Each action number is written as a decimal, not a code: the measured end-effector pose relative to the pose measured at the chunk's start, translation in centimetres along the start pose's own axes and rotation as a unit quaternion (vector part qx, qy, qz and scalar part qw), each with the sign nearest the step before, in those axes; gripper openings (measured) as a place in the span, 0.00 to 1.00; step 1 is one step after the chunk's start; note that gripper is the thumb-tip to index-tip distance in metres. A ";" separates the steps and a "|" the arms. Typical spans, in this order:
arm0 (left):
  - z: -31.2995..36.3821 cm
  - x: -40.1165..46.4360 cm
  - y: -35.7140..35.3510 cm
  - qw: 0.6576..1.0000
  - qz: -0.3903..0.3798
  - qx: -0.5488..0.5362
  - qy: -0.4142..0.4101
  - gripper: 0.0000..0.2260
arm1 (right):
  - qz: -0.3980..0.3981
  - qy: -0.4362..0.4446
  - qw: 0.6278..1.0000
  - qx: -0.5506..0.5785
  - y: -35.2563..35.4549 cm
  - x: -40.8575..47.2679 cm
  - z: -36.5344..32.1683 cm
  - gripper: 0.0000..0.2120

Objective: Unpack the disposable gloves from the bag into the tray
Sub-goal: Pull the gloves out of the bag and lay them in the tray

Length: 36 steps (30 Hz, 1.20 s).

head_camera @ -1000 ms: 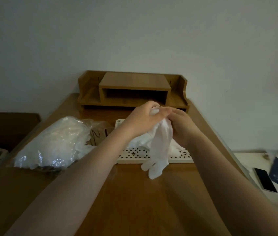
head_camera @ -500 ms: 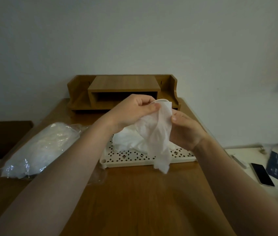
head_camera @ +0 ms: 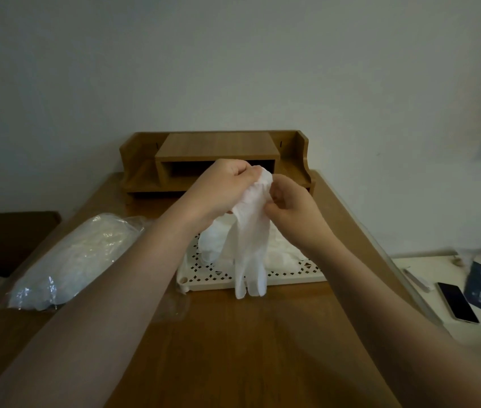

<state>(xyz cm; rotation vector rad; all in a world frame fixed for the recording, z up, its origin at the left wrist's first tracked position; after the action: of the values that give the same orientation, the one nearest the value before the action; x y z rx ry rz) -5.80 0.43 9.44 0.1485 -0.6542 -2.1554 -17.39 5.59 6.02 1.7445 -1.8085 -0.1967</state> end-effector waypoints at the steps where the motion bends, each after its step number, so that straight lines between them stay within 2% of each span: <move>1: -0.1 -0.1 0.0 1.000 -0.001 -0.005 0.000 0.15 | 0.001 -0.021 0.999 -0.024 -0.1 0.0 0.3 0.11; 4: -0.6 -0.1 0.3 1.000 -0.004 -0.022 0.004 0.17 | -0.004 -0.076 0.997 -0.025 -0.1 0.0 1.2 0.13; 9: -2.2 0.2 1.1 0.999 -0.030 -0.018 0.028 0.26 | -0.020 -0.104 0.984 0.141 1.0 0.0 2.0 0.14; 12: -3.3 0.3 1.1 0.998 -0.029 -0.043 0.045 0.22 | -0.067 -0.097 0.977 0.178 1.7 -0.1 2.4 0.12; 15: -4.6 0.4 0.7 0.985 -0.026 -0.157 0.064 0.14 | -0.113 -0.104 0.975 0.159 2.5 -0.1 3.0 0.12; 17: -5.4 0.5 0.5 0.965 -0.001 -0.247 0.084 0.13 | -0.133 -0.120 0.967 0.179 3.1 0.1 3.8 0.10; 19: -6.1 0.7 0.3 0.952 0.040 -0.281 0.117 0.14 | -0.140 -0.135 0.952 0.236 3.5 0.2 4.8 0.14; 22: -6.7 0.9 0.0 0.950 0.053 -0.267 0.150 0.16 | -0.133 -0.140 0.920 0.340 3.5 0.1 6.3 0.09; 24: -6.8 1.4 -0.6 0.972 -0.010 -0.189 0.141 0.15 | -0.128 -0.158 0.909 0.364 3.1 0.0 6.9 0.10; 26: -6.9 2.0 -1.1 0.980 -0.055 -0.141 0.128 0.13 | -0.098 -0.190 0.907 0.362 2.7 0.2 7.6 0.14; 29: -7.5 3.0 -1.3 0.978 -0.038 -0.158 0.132 0.10 | -0.045 -0.252 0.920 0.297 2.5 0.8 8.9 0.16; 31: -7.8 3.6 -1.5 0.972 -0.025 -0.187 0.138 0.10 | -0.062 -0.260 0.913 0.310 2.4 1.1 9.5 0.18; 33: -8.0 4.1 -1.7 0.971 -0.021 -0.196 0.138 0.10 | -0.108 -0.255 0.921 0.273 2.5 1.3 9.9 0.19; 36: -8.8 5.2 -1.4 0.972 -0.010 -0.189 0.137 0.10 | -0.136 -0.255 0.933 0.217 3.3 1.7 11.0 0.13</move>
<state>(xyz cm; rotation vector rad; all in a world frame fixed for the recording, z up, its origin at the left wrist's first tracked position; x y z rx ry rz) -7.17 -6.37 1.81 0.2422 -0.0799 -2.1823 -25.82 1.03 -0.62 2.4369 -2.0701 -0.4218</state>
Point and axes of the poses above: each hand's wrist, its own x-axis towards the middle knuckle, its own y-axis out of the back of the hand, z = x × y, the point moved 4 cm from there along x, towards the middle knuckle, and after that the axes turned 12 degrees about -z, right-handed, at the moved point
